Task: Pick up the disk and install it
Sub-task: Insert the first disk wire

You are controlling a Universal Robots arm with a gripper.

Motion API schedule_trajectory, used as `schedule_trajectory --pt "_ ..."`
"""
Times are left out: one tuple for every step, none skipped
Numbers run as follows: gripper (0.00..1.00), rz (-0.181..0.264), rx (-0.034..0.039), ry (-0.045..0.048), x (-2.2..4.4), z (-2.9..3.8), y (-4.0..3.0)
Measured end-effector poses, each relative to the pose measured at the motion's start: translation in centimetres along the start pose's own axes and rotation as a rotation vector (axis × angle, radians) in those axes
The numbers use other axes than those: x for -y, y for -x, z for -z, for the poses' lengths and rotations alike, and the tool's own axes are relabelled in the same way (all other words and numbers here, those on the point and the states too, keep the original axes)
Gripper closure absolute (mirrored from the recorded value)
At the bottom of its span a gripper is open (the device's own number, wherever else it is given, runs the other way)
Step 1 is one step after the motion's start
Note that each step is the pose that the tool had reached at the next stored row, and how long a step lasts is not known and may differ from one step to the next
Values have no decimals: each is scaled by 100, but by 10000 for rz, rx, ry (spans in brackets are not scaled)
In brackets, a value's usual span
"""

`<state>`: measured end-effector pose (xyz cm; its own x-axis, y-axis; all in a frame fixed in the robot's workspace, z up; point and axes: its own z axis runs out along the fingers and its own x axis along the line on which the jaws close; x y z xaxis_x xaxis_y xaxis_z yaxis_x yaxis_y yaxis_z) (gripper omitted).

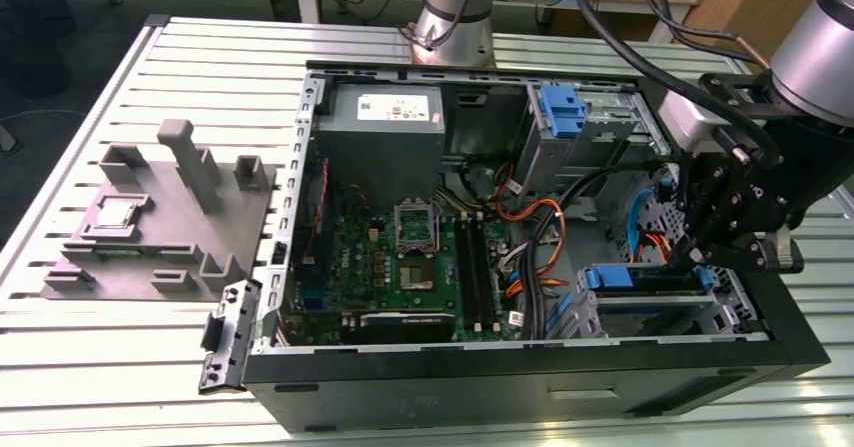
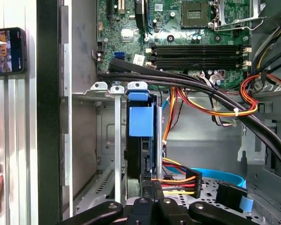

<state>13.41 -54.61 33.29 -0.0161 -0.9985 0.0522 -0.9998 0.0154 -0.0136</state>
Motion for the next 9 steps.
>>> schedule_trajectory --pt "90 0 6 0 3 -1 0" --pt "90 -1 16 1 4 -3 0" --pt "90 -2 21 1 4 -2 0" --pt "90 -3 30 1 4 5 -1" --pt "90 -2 37 1 5 24 -1" --pt "90 -1 40 1 6 51 -2" --pt "90 -2 45 1 6 76 -4" --pt "90 -2 53 1 6 99 -5" --pt "90 -1 56 1 7 109 -6"
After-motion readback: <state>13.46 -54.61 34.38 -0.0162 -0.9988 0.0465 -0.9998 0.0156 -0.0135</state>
